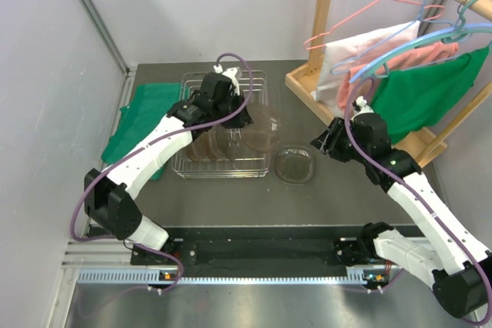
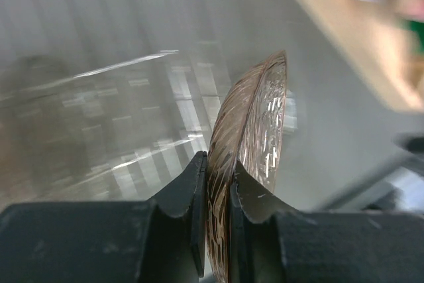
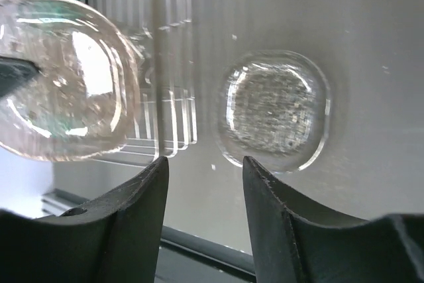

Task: Load the plates into the dish rack
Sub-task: Insert the plate into the dish rack.

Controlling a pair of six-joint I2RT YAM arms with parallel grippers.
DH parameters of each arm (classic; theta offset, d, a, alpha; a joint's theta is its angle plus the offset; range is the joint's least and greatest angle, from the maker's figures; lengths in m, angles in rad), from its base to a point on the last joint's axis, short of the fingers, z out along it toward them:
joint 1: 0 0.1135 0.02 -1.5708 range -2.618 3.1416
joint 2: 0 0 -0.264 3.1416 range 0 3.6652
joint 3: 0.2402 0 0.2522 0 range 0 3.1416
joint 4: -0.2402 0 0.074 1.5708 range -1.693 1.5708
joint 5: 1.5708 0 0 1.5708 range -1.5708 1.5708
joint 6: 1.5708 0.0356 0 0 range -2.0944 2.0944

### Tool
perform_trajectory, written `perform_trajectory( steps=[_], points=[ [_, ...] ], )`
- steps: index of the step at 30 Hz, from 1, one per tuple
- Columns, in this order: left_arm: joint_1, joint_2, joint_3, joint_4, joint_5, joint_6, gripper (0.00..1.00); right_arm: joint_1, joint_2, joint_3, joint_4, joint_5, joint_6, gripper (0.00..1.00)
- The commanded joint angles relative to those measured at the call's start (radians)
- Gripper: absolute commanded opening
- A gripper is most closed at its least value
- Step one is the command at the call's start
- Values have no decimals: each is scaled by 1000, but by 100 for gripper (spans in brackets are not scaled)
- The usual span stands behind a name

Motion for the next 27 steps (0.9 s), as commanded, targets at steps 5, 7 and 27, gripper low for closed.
perform_trajectory(
  steps=[5,7,27],
  points=[
    [12,17,95,-279,-420,130,0,11,7,17,-23,14,-40,49],
    [12,26,107,-293,-463,135,0,12,14,17,-23,7,-40,49],
    [34,181,250,-353,-566,147,0,12,62,26,-29,7,-56,49]
  ],
)
